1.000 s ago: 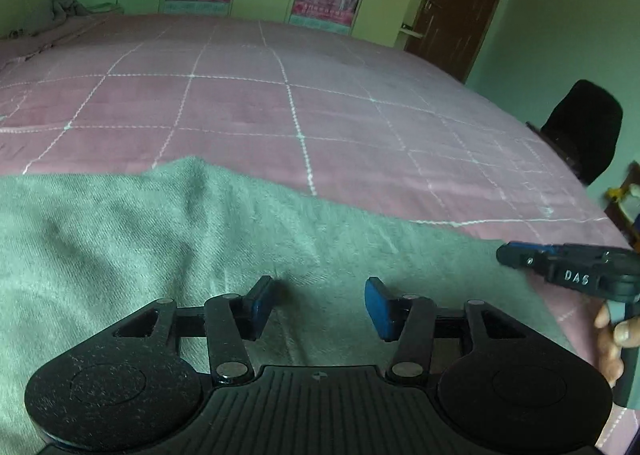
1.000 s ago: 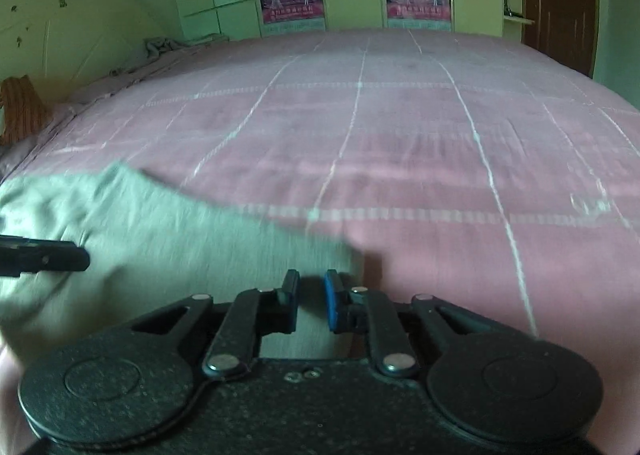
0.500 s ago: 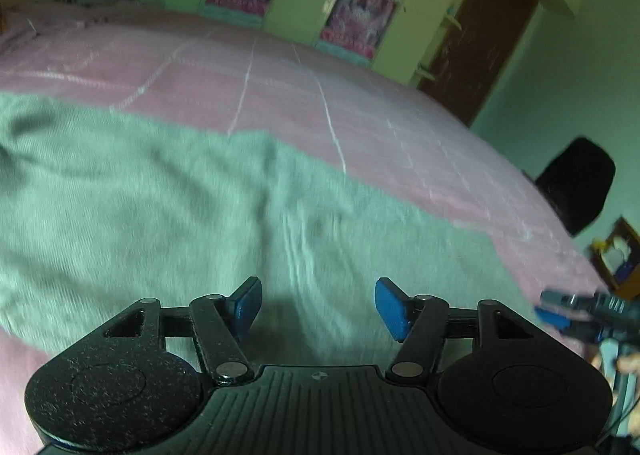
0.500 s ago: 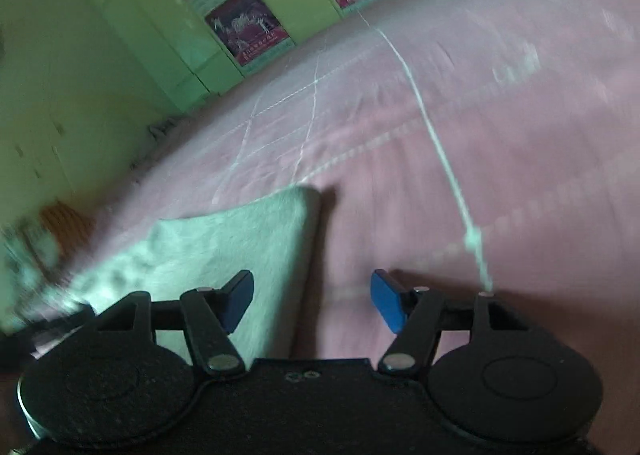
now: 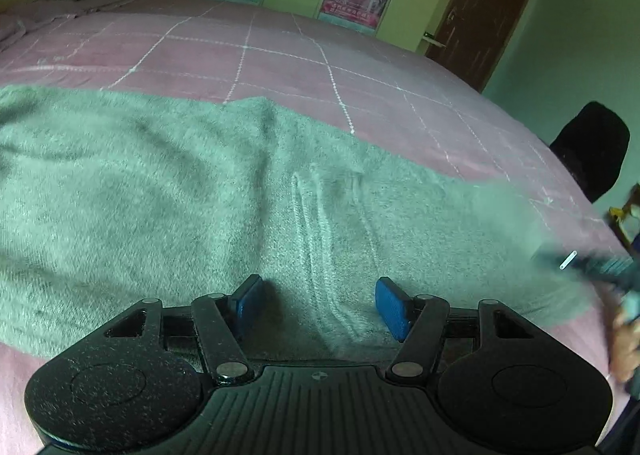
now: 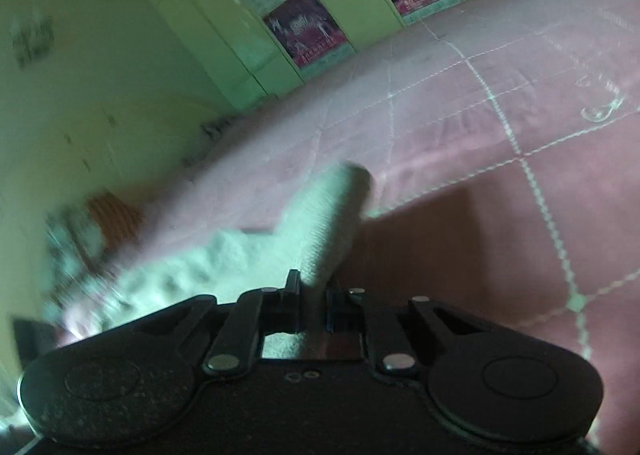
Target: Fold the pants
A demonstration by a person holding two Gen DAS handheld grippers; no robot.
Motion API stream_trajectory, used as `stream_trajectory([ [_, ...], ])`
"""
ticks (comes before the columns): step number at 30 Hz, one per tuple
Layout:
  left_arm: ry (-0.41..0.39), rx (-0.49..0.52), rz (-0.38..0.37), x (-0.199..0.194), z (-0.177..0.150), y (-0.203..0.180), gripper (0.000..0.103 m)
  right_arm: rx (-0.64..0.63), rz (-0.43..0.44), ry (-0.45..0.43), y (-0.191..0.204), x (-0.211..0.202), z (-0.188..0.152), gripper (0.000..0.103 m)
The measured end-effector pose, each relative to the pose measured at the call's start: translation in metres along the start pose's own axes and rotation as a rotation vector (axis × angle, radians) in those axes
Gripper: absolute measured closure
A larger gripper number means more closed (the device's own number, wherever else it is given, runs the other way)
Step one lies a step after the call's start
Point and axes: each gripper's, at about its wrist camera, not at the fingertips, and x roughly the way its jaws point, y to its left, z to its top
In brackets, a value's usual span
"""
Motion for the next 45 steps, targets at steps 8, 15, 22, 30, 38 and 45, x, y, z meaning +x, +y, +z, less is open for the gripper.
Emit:
stream_trajectory([
  [8, -0.1, -0.018, 0.083, -0.045, -0.005, 0.02, 0.04, -0.153, -0.205, -0.124, 0.019, -0.023, -0.02, 0.076],
  [15, -0.194, -0.099, 0.099, -0.074, -0.016, 0.056, 0.04, -0.357, -0.261, 0.064, 0.053, 0.024, -0.043, 0.077],
  [22, -0.35, -0.491, 0.19, -0.126, -0.035, 0.183, 0.032, -0.481, -0.228, -0.073, 0.07, -0.01, -0.053, 0.048],
  [30, -0.319, -0.762, -0.046, -0.068, -0.029, 0.286, 0.035, -0.272, -0.258, -0.084, 0.051, -0.021, -0.053, 0.048],
  [38, -0.446, -0.82, -0.173, -0.041, -0.015, 0.3, 0.084, -0.201, -0.341, -0.062, 0.032, -0.019, -0.049, 0.048],
  [45, -0.382, -0.746, -0.061, -0.025, -0.027, 0.3, 0.08, -0.023, -0.446, -0.076, -0.001, -0.015, -0.03, 0.049],
])
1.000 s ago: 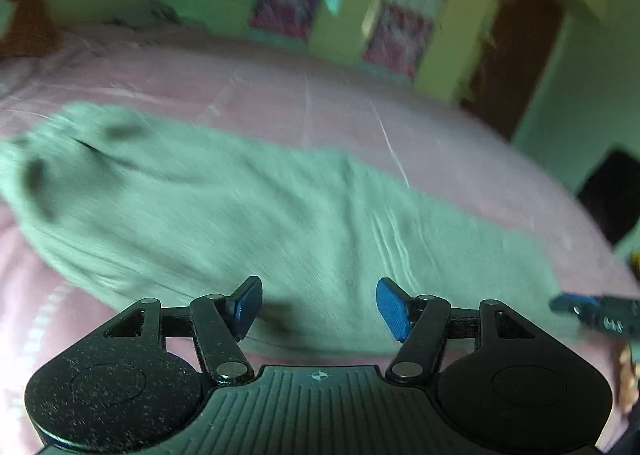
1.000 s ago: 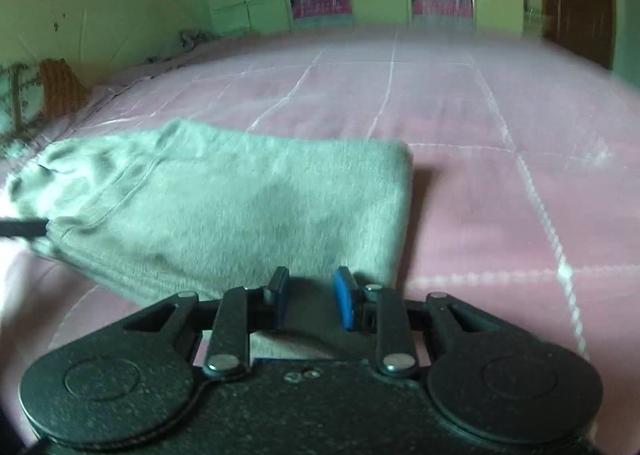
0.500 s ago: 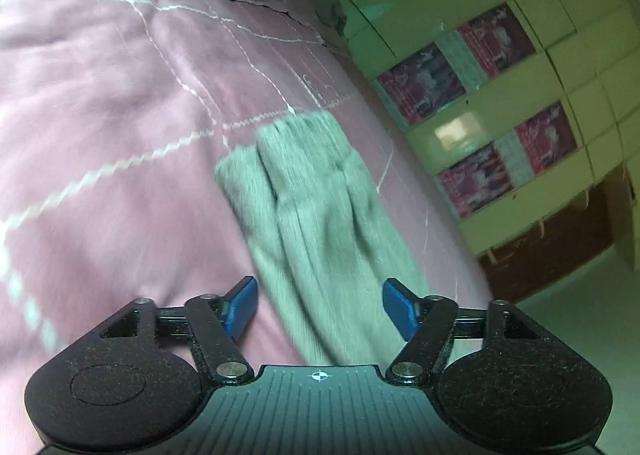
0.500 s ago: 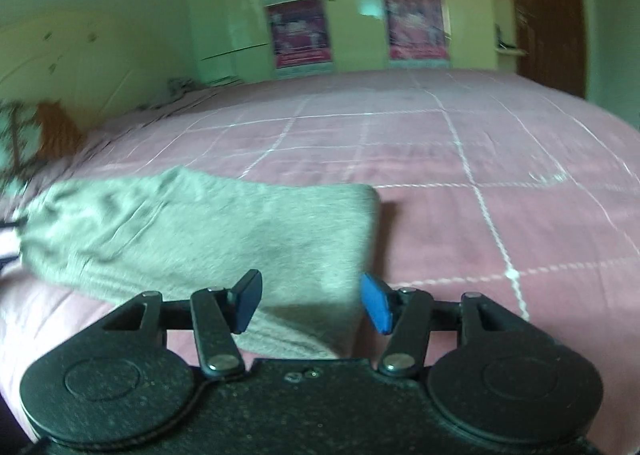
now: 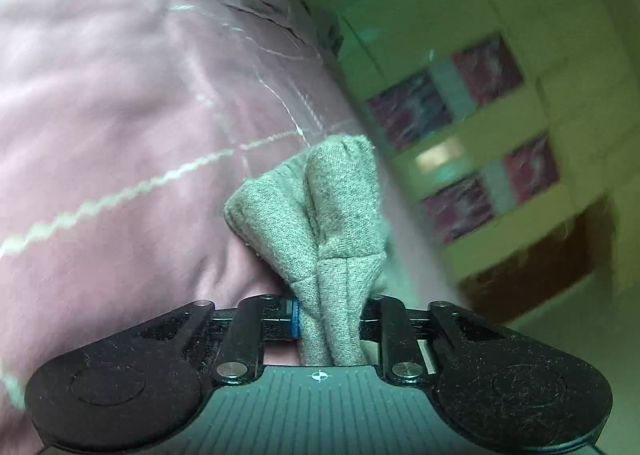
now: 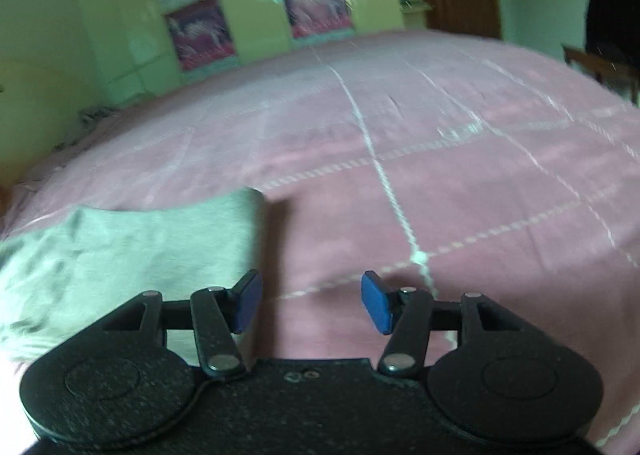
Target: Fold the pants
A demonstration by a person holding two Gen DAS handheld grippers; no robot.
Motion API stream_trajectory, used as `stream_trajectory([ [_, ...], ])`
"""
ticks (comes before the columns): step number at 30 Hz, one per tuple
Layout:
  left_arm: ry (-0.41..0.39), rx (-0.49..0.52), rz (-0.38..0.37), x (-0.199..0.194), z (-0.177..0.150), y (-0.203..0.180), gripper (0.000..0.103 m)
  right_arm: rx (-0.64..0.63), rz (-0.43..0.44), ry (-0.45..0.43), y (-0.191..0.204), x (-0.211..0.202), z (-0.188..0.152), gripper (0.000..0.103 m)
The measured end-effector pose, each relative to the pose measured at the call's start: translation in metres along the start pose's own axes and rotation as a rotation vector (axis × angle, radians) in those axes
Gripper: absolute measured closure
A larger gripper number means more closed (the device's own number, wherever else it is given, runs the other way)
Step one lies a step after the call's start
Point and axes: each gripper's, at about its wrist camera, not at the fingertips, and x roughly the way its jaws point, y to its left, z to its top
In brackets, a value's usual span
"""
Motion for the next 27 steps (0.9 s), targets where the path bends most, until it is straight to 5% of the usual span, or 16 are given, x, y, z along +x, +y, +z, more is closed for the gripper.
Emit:
stream_trajectory([
  [6, 0.035, -0.026, -0.006, 0.007, 0.008, 0.003, 0.079, 0.042, -0.008, -0.002, -0.014, 0.003, 0.005, 0.048],
  [9, 0.013, 0.109, 0.087, 0.001, 0.011, -0.025, 0.079, -0.004, -0.028, 0.012, -0.016, 0.003, 0.003, 0.048],
  [13, -0.06, 0.219, 0.079, -0.02, 0.012, -0.076, 0.082, -0.092, -0.049, 0.014, -0.019, 0.0, 0.007, 0.046],
  [21, -0.03, 0.557, -0.102, -0.031, -0.019, -0.232, 0.082, -0.132, -0.072, -0.072, -0.057, -0.018, 0.014, 0.042],
  [27, 0.075, 0.698, -0.235, -0.004, -0.085, -0.322, 0.082, -0.052, -0.068, -0.154, -0.102, -0.042, 0.006, 0.042],
])
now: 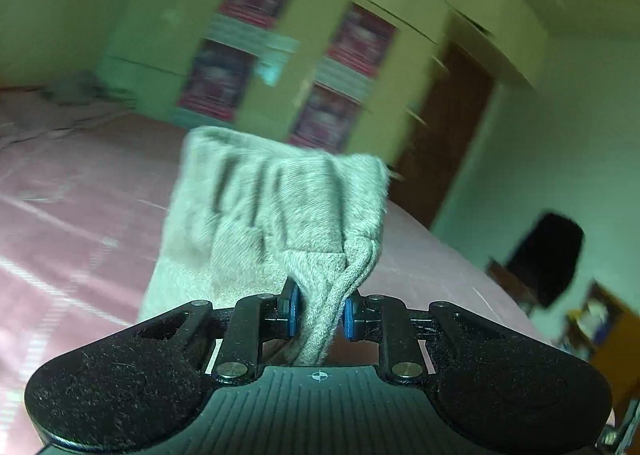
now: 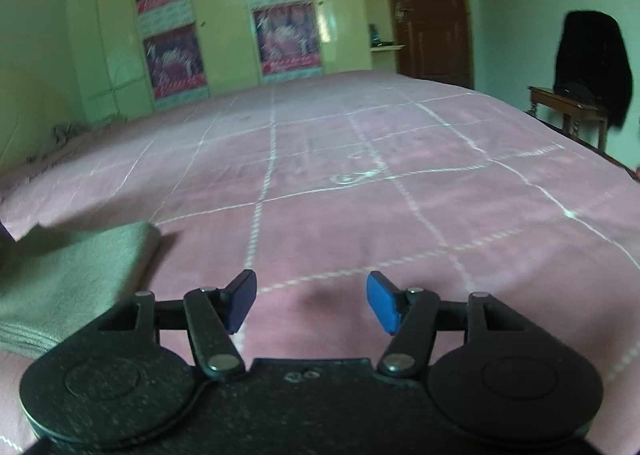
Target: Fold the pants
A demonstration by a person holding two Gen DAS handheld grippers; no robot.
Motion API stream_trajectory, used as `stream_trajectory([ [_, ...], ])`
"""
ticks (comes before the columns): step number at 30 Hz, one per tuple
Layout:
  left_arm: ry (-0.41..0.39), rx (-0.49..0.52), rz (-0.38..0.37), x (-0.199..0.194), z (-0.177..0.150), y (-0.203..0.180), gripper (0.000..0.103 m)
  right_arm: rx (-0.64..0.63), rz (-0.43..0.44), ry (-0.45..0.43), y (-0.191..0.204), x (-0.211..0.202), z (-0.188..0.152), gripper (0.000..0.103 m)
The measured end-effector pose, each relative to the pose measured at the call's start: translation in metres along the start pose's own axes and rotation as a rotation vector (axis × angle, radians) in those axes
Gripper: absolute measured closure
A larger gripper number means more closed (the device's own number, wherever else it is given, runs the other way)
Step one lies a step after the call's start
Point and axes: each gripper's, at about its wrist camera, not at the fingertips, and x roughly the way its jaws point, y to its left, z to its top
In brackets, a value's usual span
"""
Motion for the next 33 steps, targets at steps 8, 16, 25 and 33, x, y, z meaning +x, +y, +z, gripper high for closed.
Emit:
stream_trajectory([
  [8, 0.234, 0.234, -0.147, 0.055, -0.056, -0.116, 0.082, 0.235, 0.02, -0.018, -0.041, 0.0, 0.0, 0.041],
  [16, 0.396, 0.371, -0.121, 0.067, -0.096, -0.178, 0.074, 0.287, 0.046, -0.018, -0.049, 0.003, -0.002, 0.04],
  [25, 0.245, 0.06, -0.247, -0.005, -0.075, -0.135, 0.015, 0.298, 0.041, -0.023, -0.048, 0.0, -0.004, 0.039],
  [33, 0.137, 0.029, 0.222, -0.131, -0.065, -0.042, 0.015, 0.248, 0.058, -0.038, -0.029, -0.017, -0.006, 0.037],
])
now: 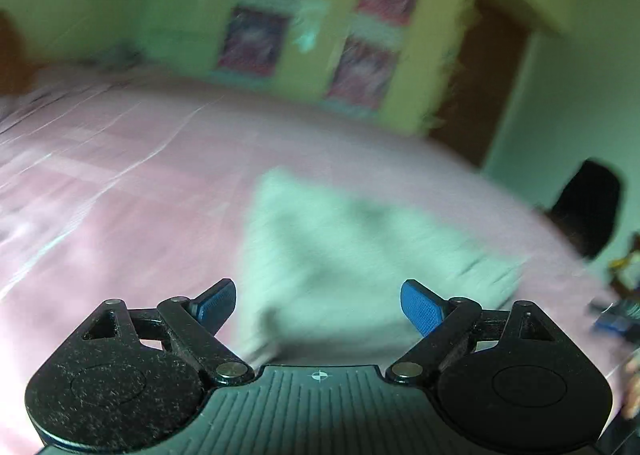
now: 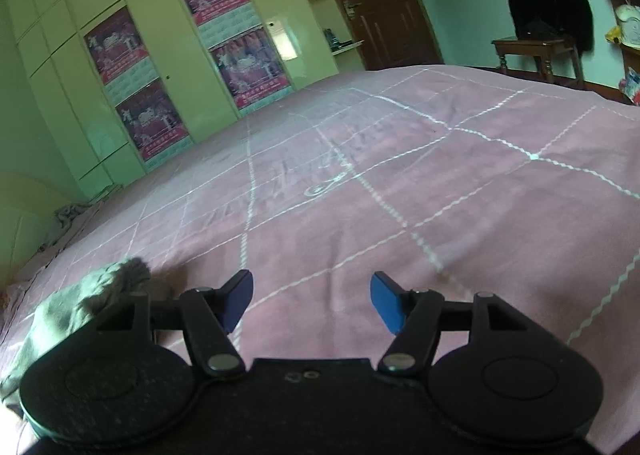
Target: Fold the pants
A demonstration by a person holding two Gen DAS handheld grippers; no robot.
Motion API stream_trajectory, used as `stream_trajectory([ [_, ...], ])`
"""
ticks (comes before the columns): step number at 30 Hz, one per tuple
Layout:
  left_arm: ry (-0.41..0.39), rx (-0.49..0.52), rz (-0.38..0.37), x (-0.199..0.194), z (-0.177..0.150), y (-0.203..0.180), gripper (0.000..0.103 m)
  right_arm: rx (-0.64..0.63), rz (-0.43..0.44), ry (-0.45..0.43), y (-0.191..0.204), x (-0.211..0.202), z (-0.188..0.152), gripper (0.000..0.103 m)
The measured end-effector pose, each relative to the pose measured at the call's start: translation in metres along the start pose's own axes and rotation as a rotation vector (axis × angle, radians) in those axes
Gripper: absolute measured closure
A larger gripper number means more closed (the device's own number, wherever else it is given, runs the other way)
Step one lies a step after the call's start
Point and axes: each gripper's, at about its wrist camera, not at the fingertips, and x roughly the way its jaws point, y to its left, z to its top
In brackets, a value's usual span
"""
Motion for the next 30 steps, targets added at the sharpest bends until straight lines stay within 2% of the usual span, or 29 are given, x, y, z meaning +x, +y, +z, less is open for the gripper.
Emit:
stream_trajectory([
  [2, 0.044, 0.04, 0.03, -0.014, -0.012, 0.011, 0.015, -0.037, 0.029, 0.003, 0.017, -0.006, -0.005, 0.037],
  [4, 0.086, 0.061, 0.042, -0.016, -0.021, 0.01, 0.015, -0.073, 0.108, 0.002, 0.037, -0.009, -0.008, 0.04],
  [5, 0.083, 0.068, 0.042, -0.014, -0.018, 0.007, 0.015, -0.092, 0.146, 0.005, 0.049, -0.01, -0.01, 0.041],
  [7, 0.063, 0.111, 0.074, -0.009, -0.013, 0.0, 0.015, -0.111, 0.212, 0.018, 0.073, -0.008, -0.014, 0.062],
  [8, 0.093, 0.131, 0.094, 0.008, -0.009, -0.003, 0.015, -0.115, 0.238, 0.033, 0.084, -0.005, -0.016, 0.065],
  [11, 0.117, 0.19, 0.154, 0.043, -0.008, -0.007, 0.016, -0.126, 0.258, 0.081, 0.113, 0.008, -0.021, 0.063],
  [12, 0.1, 0.176, 0.181, 0.047, -0.009, -0.006, 0.022, -0.135, 0.262, 0.092, 0.121, 0.01, -0.023, 0.061],
  [15, 0.063, 0.067, 0.143, 0.049, -0.007, 0.003, 0.023, -0.154, 0.281, 0.12, 0.137, 0.019, -0.026, 0.061],
  [17, 0.056, 0.072, 0.126, 0.05, -0.011, 0.0, 0.031, -0.164, 0.29, 0.143, 0.146, 0.028, -0.029, 0.061],
  [19, 0.053, 0.093, 0.127, 0.052, -0.015, -0.005, 0.031, -0.168, 0.29, 0.176, 0.155, 0.04, -0.033, 0.061],
  [23, 0.046, 0.042, 0.106, 0.073, -0.024, 0.008, 0.031, -0.181, 0.285, 0.193, 0.172, 0.06, -0.04, 0.061],
  [24, 0.042, 0.038, 0.105, 0.075, -0.023, 0.012, 0.031, -0.192, 0.281, 0.191, 0.177, 0.063, -0.04, 0.067],
  [25, 0.035, 0.036, 0.108, 0.075, -0.023, 0.013, 0.031, -0.205, 0.278, 0.189, 0.181, 0.064, -0.041, 0.08],
  [27, 0.023, 0.028, 0.117, 0.075, -0.023, 0.016, 0.032, -0.223, 0.321, 0.149, 0.187, 0.053, -0.037, 0.09],
  [30, 0.023, 0.014, 0.116, 0.077, -0.023, 0.018, 0.031, -0.24, 0.357, 0.07, 0.192, 0.024, -0.031, 0.09],
])
